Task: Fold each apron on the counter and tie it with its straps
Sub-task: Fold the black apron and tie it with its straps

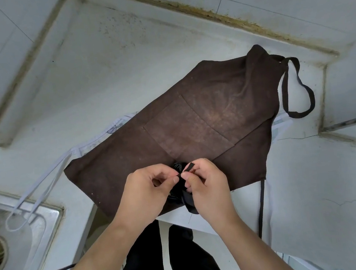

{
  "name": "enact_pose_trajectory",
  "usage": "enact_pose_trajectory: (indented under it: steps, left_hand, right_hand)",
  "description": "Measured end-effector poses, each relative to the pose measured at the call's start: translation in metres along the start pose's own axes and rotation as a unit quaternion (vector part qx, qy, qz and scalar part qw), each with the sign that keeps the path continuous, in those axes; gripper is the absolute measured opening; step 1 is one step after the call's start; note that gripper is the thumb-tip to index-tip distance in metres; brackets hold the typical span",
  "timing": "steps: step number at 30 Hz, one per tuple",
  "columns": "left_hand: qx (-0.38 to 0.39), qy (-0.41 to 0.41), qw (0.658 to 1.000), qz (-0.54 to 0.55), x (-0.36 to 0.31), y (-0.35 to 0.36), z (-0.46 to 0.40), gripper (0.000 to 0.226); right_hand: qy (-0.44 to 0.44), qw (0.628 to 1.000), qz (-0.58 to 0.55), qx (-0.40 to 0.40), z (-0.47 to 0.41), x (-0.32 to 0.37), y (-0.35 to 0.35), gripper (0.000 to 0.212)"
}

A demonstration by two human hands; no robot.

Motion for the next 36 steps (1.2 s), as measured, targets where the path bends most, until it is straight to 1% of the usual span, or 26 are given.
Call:
enact_pose_trajectory:
  steps: [3,6,8,14,16,19,20,22,24,26,27,31,36]
  left_hand:
    - [-0.021,-0.022,1.000,0.000,0.001,0.002,0.000,0.019]
    - [0.012,-0.016,1.000,-0.015,-0.003,0.006,-0.001,0.024]
    - [0.031,-0.008,0.999,-0.025,-0.002,0.008,-0.003,0.026]
    - [0.073,0.015,0.997,-0.024,0.001,0.008,-0.008,0.027]
    - [0.076,0.022,0.997,-0.027,-0.001,0.009,-0.007,0.028]
    - [0.068,0.023,0.997,-0.034,-0.001,0.011,-0.007,0.022]
    - [0.062,0.021,0.997,-0.037,0.000,0.010,-0.007,0.023]
    - [0.045,0.013,0.998,-0.032,-0.001,0.009,-0.005,0.026]
    - [0.027,-0.012,0.999,-0.012,-0.002,0.006,-0.004,0.023]
    - [0.007,-0.044,0.999,0.019,-0.002,0.003,-0.006,0.022]
    - [0.004,-0.056,0.998,0.037,-0.002,0.002,-0.007,0.024]
    - [0.040,-0.084,0.992,0.084,-0.010,-0.002,-0.011,0.025]
    - [0.073,-0.095,0.991,0.064,-0.016,-0.006,-0.014,0.019]
  right_hand:
    - [-0.058,0.998,-0.008,-0.002,0.003,0.009,-0.007,0.018]
    - [-0.111,0.993,0.011,0.027,0.005,0.018,-0.005,0.016]
    - [-0.129,0.990,0.034,0.035,0.004,0.020,-0.003,0.016]
    - [-0.097,0.995,0.035,-0.001,0.001,0.016,-0.001,0.026]
    - [-0.092,0.995,0.037,-0.018,0.002,0.014,0.000,0.025]
    - [-0.088,0.994,0.044,-0.043,0.003,0.014,0.000,0.021]
    - [-0.085,0.995,0.043,-0.042,0.003,0.015,0.000,0.021]
    - [-0.074,0.997,0.023,-0.015,0.002,0.015,-0.001,0.020]
    - [-0.046,0.998,-0.026,0.026,0.000,0.013,-0.005,0.025]
    - [-0.018,0.997,-0.061,0.041,-0.002,0.011,-0.011,0.031]
    - [-0.013,0.997,-0.059,0.043,-0.002,0.011,-0.015,0.031]
    - [-0.042,0.998,0.000,0.053,0.001,0.019,-0.017,0.027]
    - [-0.125,0.988,0.074,0.045,0.002,0.029,-0.013,0.025]
Point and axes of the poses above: each hand's wrist, its own z-axis away from the middle knuckle, its own y-axis out of the palm, x = y × z, the point moved 5 cm from there along -z, towards the middle knuckle, and after that the axes turned 8 degrees about y, right-handed, at the moved point
